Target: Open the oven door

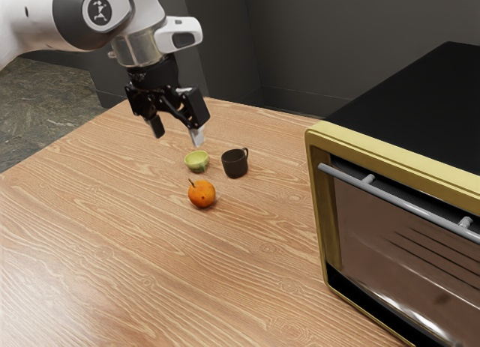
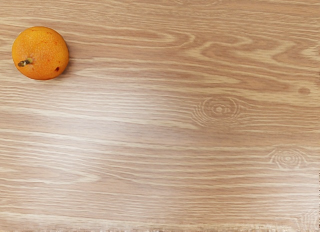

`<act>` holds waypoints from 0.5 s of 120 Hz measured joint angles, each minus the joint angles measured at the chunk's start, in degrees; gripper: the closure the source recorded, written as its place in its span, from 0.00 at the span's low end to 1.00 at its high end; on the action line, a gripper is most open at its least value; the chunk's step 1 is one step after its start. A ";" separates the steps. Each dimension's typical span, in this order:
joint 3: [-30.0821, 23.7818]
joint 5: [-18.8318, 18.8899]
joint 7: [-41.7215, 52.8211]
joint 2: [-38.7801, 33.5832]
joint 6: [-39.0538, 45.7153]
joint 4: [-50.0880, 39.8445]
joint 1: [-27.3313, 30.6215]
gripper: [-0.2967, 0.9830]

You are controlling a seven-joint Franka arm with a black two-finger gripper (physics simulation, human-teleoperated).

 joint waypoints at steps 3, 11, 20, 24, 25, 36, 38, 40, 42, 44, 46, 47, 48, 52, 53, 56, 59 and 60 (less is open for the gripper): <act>0.00 -0.01 0.06 0.01 -0.22 0.01 -0.01 0.23; 0.02 -0.01 0.26 0.07 -0.67 0.03 -0.03 0.23; 0.19 -0.13 0.46 0.13 -1.08 0.35 -0.01 0.23; 0.28 -0.18 0.55 -0.43 -1.44 1.87 0.03 0.23; 0.31 -0.18 0.59 -0.78 -1.53 2.31 0.03 0.23; -4.43 -1.40 7.46 -9.70 -1.06 6.20 4.38 0.23; -7.25 -1.30 9.56 -11.07 -1.16 6.20 7.07 0.23; -10.26 -0.87 11.61 -11.97 -1.29 6.18 9.72 0.23; -12.96 -0.63 13.62 -12.68 -1.44 6.04 11.44 0.23; -15.58 -0.67 15.65 -13.39 -1.40 5.60 12.10 0.23; -18.04 -0.80 17.75 -13.91 -1.03 4.76 11.30 0.23; -19.20 -0.97 18.87 -14.25 -0.70 3.94 10.47 0.23; -20.20 -1.14 19.97 -14.53 -0.39 3.22 9.23 0.23; -22.83 -2.92 24.42 -17.26 1.36 -1.93 3.27 0.23; -23.25 -3.41 25.50 -18.10 1.91 -3.51 1.95 0.23; -24.19 -4.75 28.67 -20.30 3.62 -7.75 -0.77 0.24; -24.43 -6.55 31.95 -23.30 5.59 -12.50 -1.91 0.24; -24.28 -7.29 33.06 -24.33 6.27 -14.05 -2.14 0.24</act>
